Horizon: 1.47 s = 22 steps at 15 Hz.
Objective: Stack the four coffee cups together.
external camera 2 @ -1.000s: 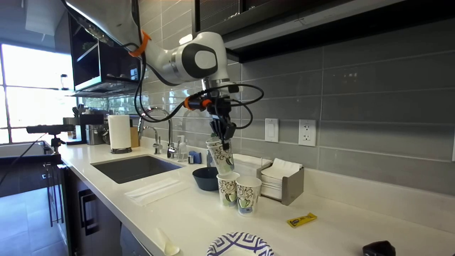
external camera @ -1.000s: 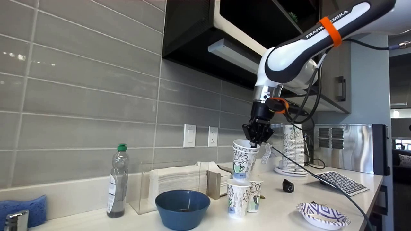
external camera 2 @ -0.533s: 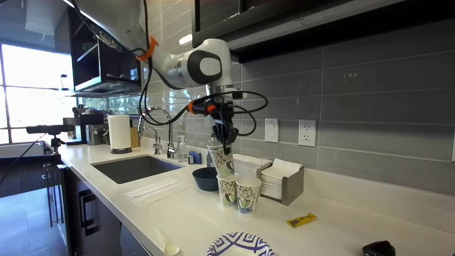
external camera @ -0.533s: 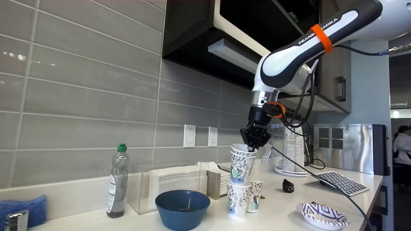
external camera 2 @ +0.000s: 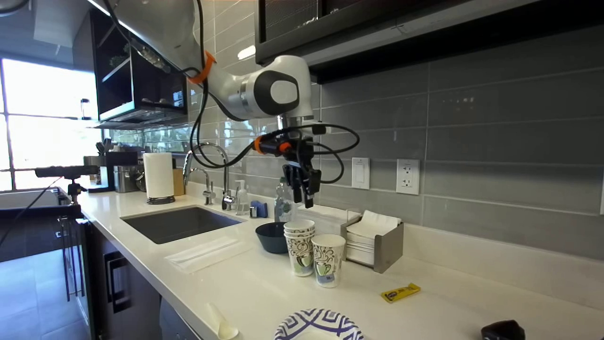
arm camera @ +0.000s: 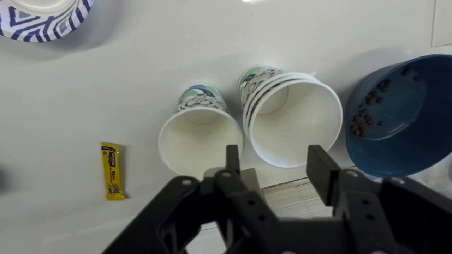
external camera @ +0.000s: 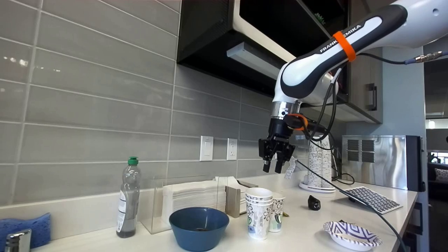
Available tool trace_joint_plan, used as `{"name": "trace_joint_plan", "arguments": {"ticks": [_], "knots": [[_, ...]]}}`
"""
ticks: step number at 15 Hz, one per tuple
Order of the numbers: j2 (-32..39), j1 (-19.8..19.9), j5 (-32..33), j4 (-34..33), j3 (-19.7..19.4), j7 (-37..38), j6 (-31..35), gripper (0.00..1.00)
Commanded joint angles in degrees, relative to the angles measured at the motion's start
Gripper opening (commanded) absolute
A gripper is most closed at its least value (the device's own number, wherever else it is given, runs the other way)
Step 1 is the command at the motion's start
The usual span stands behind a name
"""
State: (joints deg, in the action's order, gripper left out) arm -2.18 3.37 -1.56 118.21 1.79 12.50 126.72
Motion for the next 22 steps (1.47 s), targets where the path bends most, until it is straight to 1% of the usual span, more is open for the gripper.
{"name": "trace_joint_plan", "arguments": {"ticks": [1,2,3,4,6,7,8,9,10,11,12,16,21,22], "knots": [[-1.17,0.14,0.78,0.22,-1.99,2.79,-0.61,0.84],[-1.25,0.81,2.13,1.01,-2.78,4.77,-0.38,0.92],[-0.29,-0.33,0.62,-0.04,-2.17,2.08,-0.17,0.98],[-0.25,-0.17,0.72,0.01,-2.66,2.12,-0.17,0.81],[-0.18,-0.3,0.71,0.01,-2.75,2.0,-0.17,0.94],[-0.18,-0.45,0.71,0.01,-2.63,2.0,-0.17,0.98],[-0.18,-0.53,0.71,0.01,-2.5,2.01,-0.17,1.0],[0.77,0.51,1.8,0.53,-3.37,5.29,0.9,1.0],[1.44,1.07,2.11,0.92,-3.96,7.05,2.09,1.0],[2.29,1.38,0.79,0.98,-4.6,7.49,2.85,1.0],[3.11,1.76,1.16,0.93,-5.33,8.88,4.05,1.0],[7.5,2.58,-1.37,0.54,-7.55,8.83,7.85,1.0],[11.69,2.68,-5.29,0.06,-8.28,7.11,9.18,1.0],[12.22,2.71,-5.69,-0.05,-8.35,6.96,9.07,0.92]]}}
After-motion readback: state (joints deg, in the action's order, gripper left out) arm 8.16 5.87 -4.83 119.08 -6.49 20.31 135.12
